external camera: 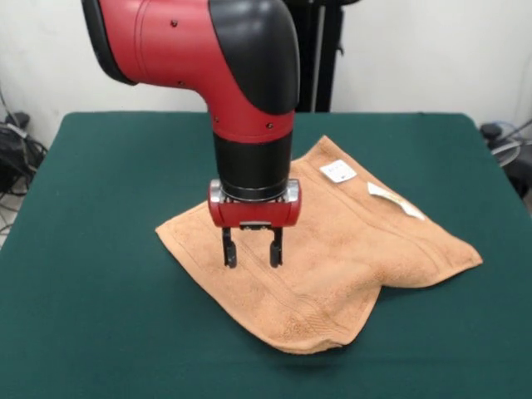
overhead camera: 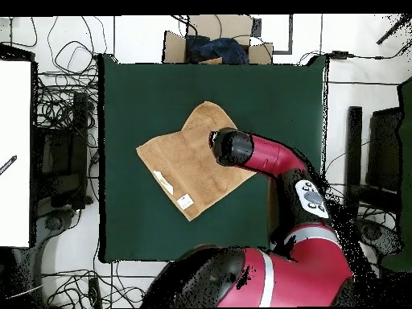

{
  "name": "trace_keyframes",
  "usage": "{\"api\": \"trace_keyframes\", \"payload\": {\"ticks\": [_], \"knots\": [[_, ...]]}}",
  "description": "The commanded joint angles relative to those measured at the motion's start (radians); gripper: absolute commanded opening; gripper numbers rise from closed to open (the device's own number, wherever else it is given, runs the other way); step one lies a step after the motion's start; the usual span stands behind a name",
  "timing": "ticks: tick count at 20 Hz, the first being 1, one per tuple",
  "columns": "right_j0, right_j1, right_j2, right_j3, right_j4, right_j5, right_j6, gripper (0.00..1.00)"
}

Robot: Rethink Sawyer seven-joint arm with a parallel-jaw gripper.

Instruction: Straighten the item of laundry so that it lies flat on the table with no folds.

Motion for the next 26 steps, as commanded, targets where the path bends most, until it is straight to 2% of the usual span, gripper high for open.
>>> {"api": "trace_keyframes", "payload": {"ticks": [1, 3, 13, 26], "knots": [[-0.006, 0.032, 0.037, 0.121, -0.054, -0.072, 0.127, 1.00], [-0.012, 0.039, 0.036, 0.136, -0.061, -0.106, 0.130, 1.00], [-0.045, 0.065, 0.034, 0.183, -0.079, -0.107, 0.103, 1.00], [-0.041, -0.003, 0.014, 0.268, -0.089, -0.096, 0.118, 1.00]]}}
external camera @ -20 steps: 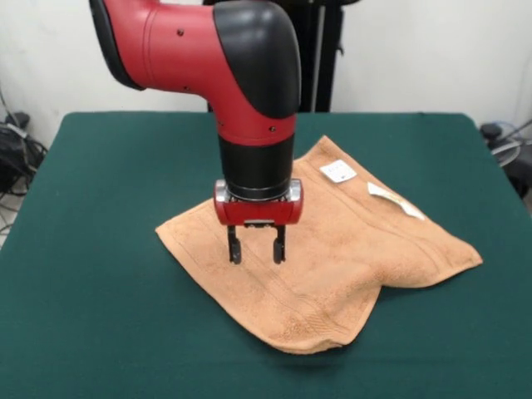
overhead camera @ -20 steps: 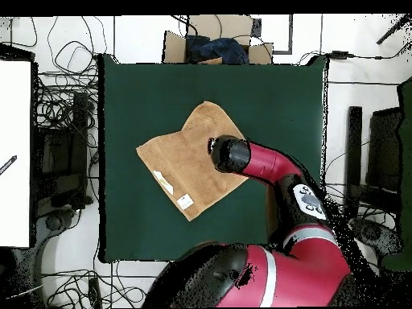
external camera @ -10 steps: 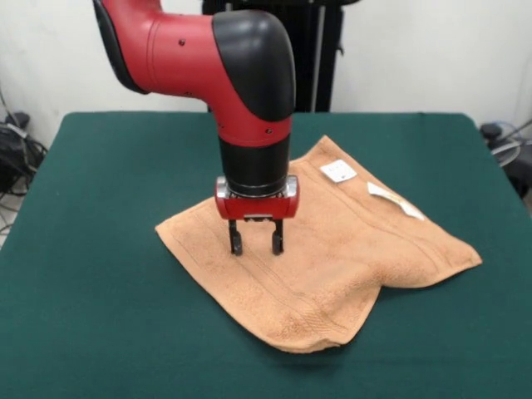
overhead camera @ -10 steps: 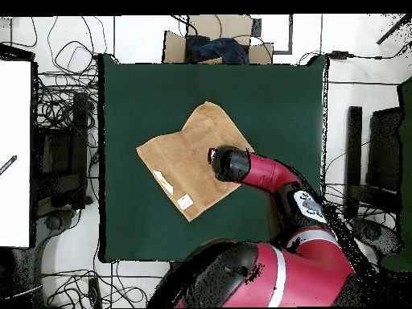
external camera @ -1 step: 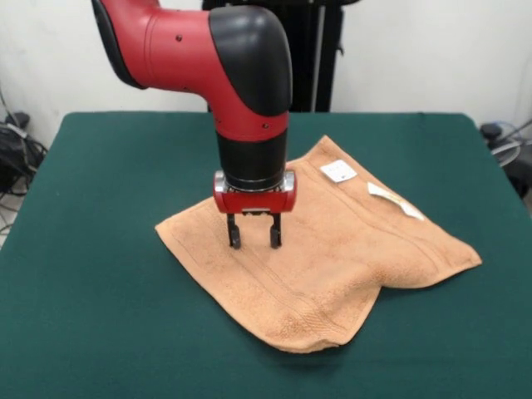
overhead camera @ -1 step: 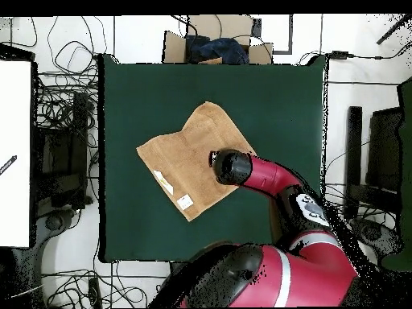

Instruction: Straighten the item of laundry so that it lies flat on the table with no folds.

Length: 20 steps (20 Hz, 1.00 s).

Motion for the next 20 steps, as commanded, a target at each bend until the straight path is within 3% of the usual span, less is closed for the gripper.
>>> {"api": "trace_keyframes", "payload": {"ticks": [1, 14, 20], "knots": [[0.001, -0.022, 0.007, 0.143, -0.062, -0.020, 0.122, 1.00], [0.011, -0.120, -0.046, 0.214, -0.062, 0.089, 0.114, 1.00], [0.005, -0.078, -0.043, 0.199, -0.072, 0.048, 0.105, 1.00]]}}
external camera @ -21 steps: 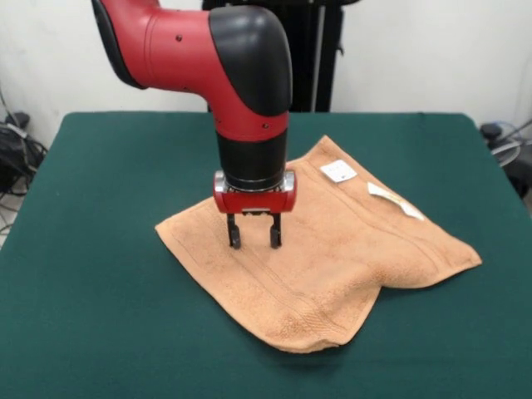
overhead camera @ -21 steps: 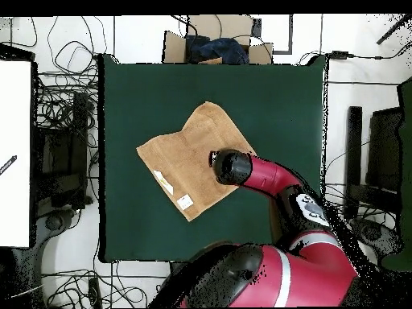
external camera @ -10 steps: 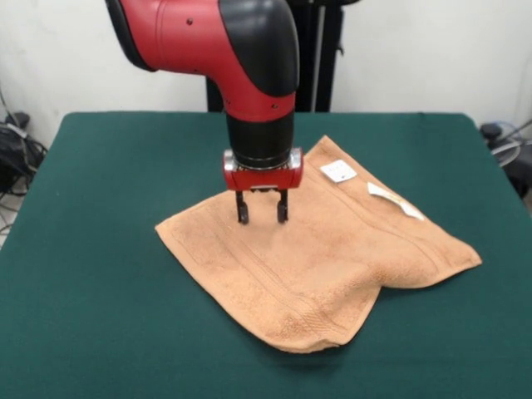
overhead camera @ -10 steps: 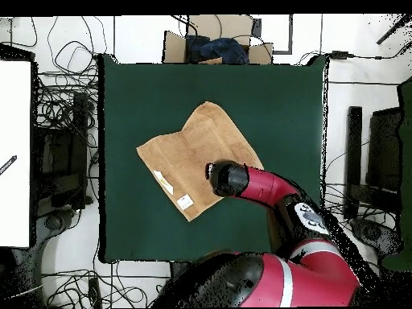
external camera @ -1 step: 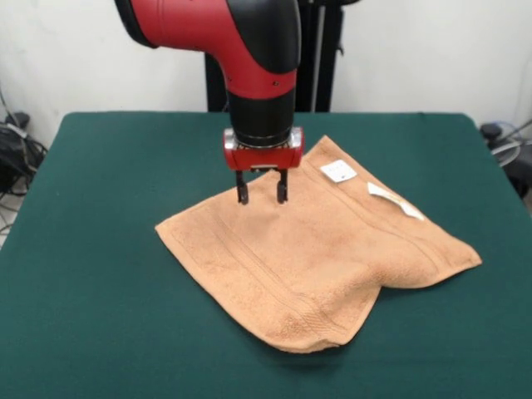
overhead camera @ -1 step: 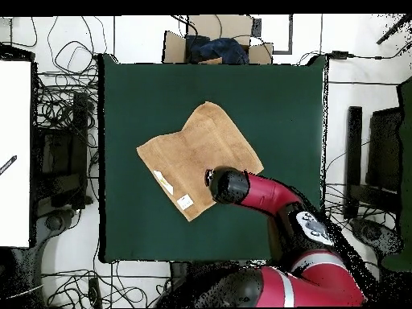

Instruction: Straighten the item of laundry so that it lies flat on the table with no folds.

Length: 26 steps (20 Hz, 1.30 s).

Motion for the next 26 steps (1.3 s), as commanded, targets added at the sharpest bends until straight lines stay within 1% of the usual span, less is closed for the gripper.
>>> {"api": "trace_keyframes", "payload": {"ticks": [1, 6, 9, 12, 16, 19, 23, 26], "knots": [[0.003, 0.040, -0.021, 0.035, -0.058, 0.030, 0.103, 1.00], [-0.020, 0.162, -0.015, -0.007, -0.078, -0.091, 0.109, 1.00], [-0.037, 0.250, -0.001, -0.068, -0.086, -0.134, 0.100, 1.00], [-0.045, 0.298, 0.011, -0.115, -0.092, -0.148, 0.093, 1.00], [-0.060, 0.329, 0.024, -0.134, -0.098, -0.163, 0.087, 1.00], [-0.074, 0.344, 0.032, -0.129, -0.105, -0.180, 0.085, 1.00], [-0.079, 0.335, 0.028, -0.110, -0.109, -0.179, 0.091, 1.00], [-0.079, 0.304, 0.015, -0.066, -0.113, -0.177, 0.105, 1.00]]}}
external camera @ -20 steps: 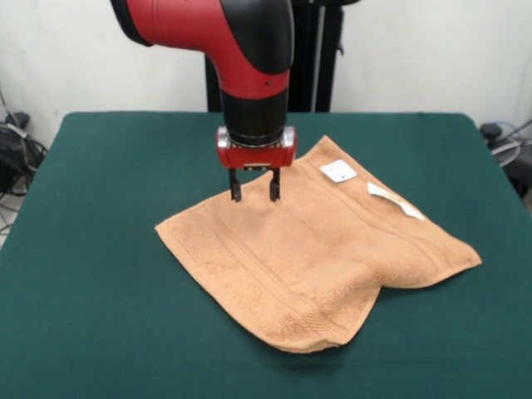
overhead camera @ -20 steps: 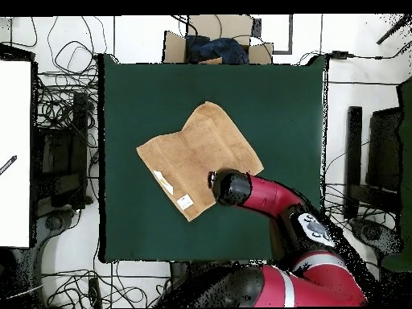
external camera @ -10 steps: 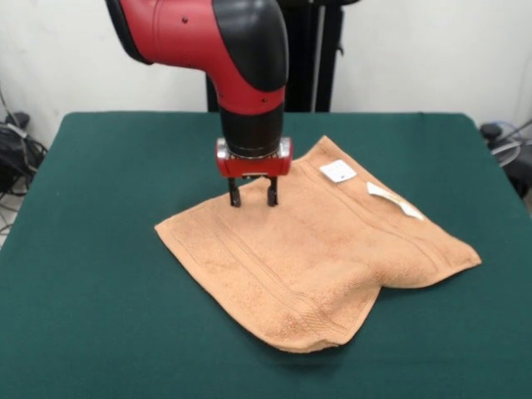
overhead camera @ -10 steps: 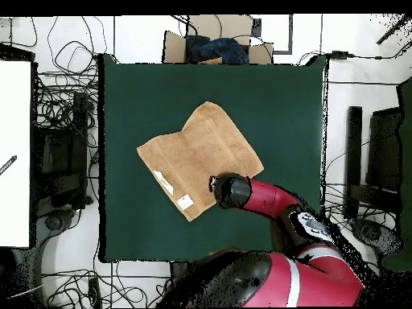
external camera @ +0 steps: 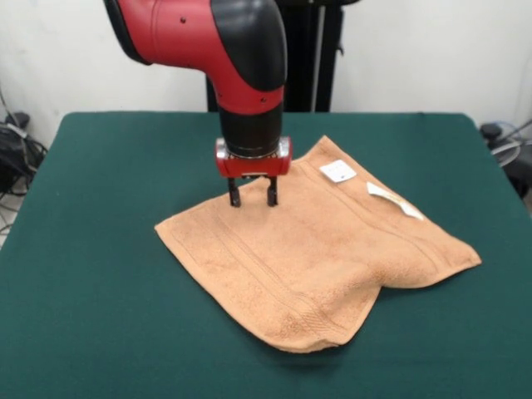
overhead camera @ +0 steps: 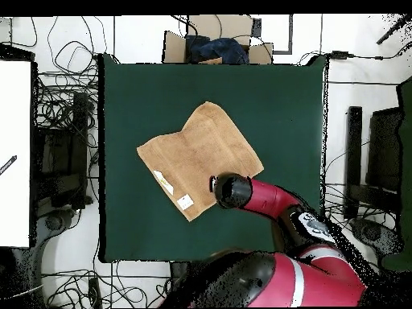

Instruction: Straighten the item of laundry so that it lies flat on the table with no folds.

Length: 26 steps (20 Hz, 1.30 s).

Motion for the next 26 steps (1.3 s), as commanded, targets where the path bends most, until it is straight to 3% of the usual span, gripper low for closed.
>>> {"api": "trace_keyframes", "payload": {"ticks": [1, 7, 26], "knots": [[-0.049, 0.222, 0.018, -0.045, -0.075, -0.145, 0.107, 1.00], [-0.040, 0.179, -0.011, 0.024, -0.076, -0.153, 0.139, 1.00], [-0.028, 0.127, -0.067, 0.107, -0.084, -0.154, 0.162, 1.00]]}}
